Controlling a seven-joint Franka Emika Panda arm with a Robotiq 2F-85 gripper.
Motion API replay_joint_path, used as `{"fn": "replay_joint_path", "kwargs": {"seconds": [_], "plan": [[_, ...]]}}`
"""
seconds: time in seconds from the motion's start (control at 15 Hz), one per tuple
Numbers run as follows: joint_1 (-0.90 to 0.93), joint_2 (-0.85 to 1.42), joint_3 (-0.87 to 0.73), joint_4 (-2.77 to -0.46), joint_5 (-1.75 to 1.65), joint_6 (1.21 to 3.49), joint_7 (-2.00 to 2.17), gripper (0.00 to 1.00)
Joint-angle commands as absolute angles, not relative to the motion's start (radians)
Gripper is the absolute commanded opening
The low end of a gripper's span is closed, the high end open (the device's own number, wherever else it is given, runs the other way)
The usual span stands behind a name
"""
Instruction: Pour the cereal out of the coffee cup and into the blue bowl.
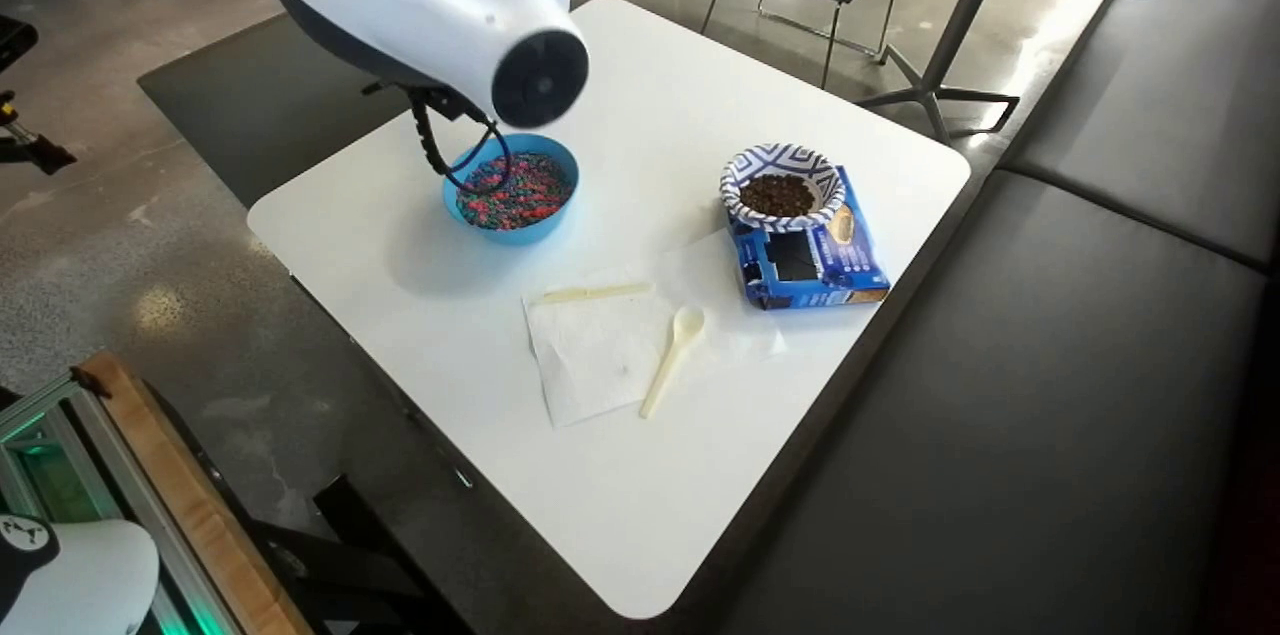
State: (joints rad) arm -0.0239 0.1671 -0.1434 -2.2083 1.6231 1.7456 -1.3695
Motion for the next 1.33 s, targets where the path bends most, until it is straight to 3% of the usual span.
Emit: {"fn": "replay_joint_path", "kwargs": {"seconds": [0.0, 0.53, 0.6, 0.87, 0.93, 1.27], "plan": [[0.025, 0.038, -0.081, -2.223, 1.506, 1.966, -1.298, 0.01], [0.096, 0.125, 0.065, -2.082, 1.149, 2.356, -1.187, 0.01], [0.079, 0.057, 0.061, -2.136, 1.233, 2.305, -1.213, 0.05], [0.084, 0.115, 0.073, -2.094, 1.173, 2.338, -1.202, 0.01], [0.109, 0.111, 0.072, -2.124, 1.076, 2.482, -1.145, 0.01], [0.18, 0.13, 0.094, -2.164, 0.79, 2.755, -0.98, 0.01]]}}
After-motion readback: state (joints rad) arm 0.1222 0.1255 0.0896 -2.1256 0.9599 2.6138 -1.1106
